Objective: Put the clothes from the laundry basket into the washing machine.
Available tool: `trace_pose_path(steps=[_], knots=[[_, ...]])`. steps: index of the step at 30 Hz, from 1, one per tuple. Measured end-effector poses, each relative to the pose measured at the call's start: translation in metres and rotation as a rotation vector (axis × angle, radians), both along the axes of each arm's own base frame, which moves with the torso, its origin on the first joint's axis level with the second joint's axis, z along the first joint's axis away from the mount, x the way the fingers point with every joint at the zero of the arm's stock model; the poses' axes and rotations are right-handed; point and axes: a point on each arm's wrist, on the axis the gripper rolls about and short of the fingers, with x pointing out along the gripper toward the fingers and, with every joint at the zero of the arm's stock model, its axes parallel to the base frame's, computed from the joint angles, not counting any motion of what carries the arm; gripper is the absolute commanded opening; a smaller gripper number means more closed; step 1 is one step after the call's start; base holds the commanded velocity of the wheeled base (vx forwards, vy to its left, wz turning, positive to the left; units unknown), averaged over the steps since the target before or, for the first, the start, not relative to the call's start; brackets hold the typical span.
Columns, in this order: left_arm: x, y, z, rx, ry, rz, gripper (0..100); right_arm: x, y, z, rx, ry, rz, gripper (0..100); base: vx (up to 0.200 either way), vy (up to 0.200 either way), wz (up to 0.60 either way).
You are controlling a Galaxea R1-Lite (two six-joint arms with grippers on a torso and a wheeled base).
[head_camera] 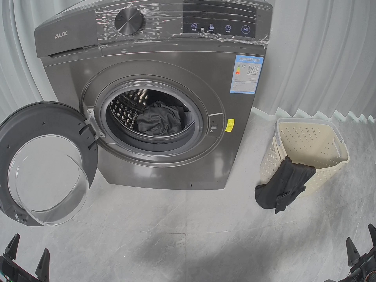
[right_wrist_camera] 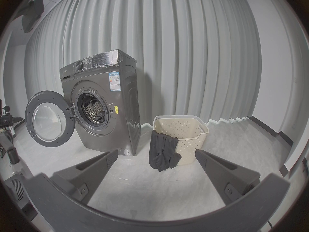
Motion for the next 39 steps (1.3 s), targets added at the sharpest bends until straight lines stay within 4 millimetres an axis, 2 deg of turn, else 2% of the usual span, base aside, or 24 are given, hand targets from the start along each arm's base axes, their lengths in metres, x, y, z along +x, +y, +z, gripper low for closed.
trace_pose_path(steps=[33,39], knots=[[0.0002,0.0,0.0001,-0.004,0.001,0.001,100,0.0001,0.0,-0.0002,-0.001,0.002,0.0,100,0.0,-0.2,0.0],[0.0002,0.0,0.0001,-0.003,0.002,0.001,100,0.0002,-0.0001,0.0003,0.007,-0.004,-0.006,100,0.0,0.0,0.0]])
